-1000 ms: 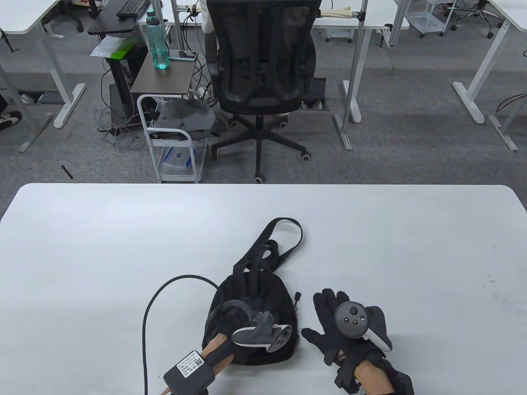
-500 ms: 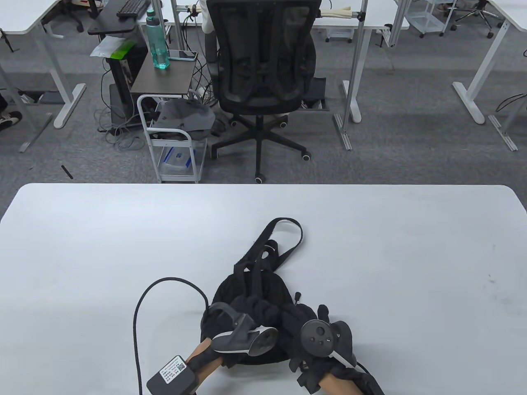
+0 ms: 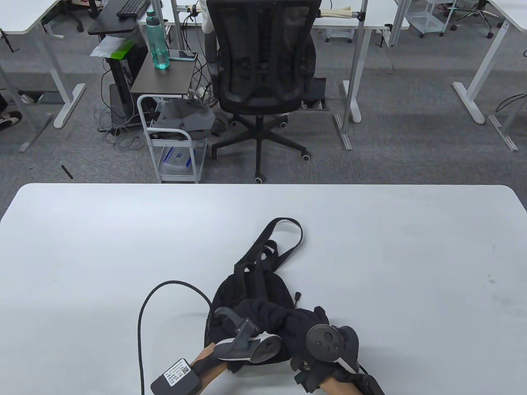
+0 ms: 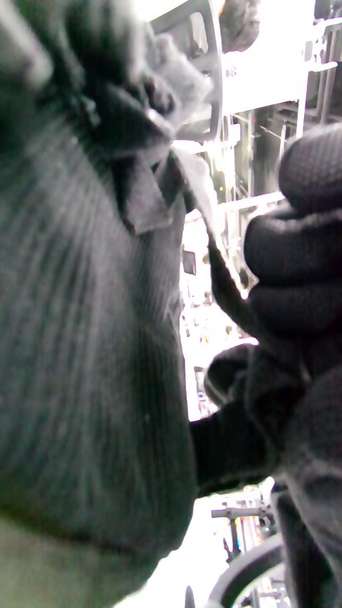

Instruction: Pull shoulder strap to tighten

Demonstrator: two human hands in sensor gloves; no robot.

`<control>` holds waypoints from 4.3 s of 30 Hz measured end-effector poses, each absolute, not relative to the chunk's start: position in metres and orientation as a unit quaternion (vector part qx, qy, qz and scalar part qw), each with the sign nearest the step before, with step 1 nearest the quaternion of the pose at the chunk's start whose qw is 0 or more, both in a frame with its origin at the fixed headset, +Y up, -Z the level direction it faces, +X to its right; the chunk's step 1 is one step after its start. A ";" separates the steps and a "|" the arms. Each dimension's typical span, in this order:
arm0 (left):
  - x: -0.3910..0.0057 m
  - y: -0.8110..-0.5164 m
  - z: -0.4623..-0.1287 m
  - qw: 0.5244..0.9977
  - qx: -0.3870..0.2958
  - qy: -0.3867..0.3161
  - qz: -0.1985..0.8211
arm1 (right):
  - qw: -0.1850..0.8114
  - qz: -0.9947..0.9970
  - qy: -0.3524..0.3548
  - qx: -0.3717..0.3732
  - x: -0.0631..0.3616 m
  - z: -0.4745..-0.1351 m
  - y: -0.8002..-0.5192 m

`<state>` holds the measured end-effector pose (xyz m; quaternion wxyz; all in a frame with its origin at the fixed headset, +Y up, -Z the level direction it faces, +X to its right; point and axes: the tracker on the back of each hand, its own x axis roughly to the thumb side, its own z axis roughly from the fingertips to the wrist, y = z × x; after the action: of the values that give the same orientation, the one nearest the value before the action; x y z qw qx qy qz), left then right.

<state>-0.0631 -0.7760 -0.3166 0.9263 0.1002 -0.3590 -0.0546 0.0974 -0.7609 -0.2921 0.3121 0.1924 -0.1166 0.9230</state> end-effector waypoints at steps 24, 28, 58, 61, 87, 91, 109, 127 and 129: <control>-0.056 -0.783 -0.318 0.917 0.144 -0.344 -0.144 | 0.291 0.924 -0.084 0.232 0.101 -0.295 -0.751; -0.071 -0.784 -0.336 0.934 0.103 -0.329 -0.088 | 0.307 0.920 -0.088 0.226 0.109 -0.297 -0.751; -0.070 -0.773 -0.325 0.919 0.194 -0.331 -0.087 | 0.459 0.872 -0.019 0.168 0.132 -0.300 -0.756; -0.069 -0.776 -0.322 0.914 0.211 -0.334 -0.095 | 0.474 0.865 -0.004 0.163 0.133 -0.302 -0.758; -0.072 -0.774 -0.319 0.901 0.241 -0.344 -0.107 | 0.446 0.875 -0.034 0.183 0.131 -0.296 -0.751; -0.065 -0.772 -0.309 0.889 0.262 -0.351 -0.134 | 0.433 0.881 -0.039 0.188 0.132 -0.295 -0.751; -0.057 -0.772 -0.302 0.888 0.249 -0.364 -0.133 | 0.410 0.891 -0.030 0.193 0.123 -0.294 -0.749; -0.047 -0.761 -0.284 0.891 0.250 -0.373 -0.070 | 0.454 0.872 -0.043 0.178 0.127 -0.291 -0.748; -0.048 -0.760 -0.286 0.894 0.241 -0.376 -0.038 | 0.453 0.873 -0.042 0.178 0.127 -0.292 -0.748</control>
<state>-0.0485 -0.7598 -0.2858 0.8939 0.2409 -0.3762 -0.0384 0.1265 -0.7482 -0.2917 0.4529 0.1775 -0.0420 0.8727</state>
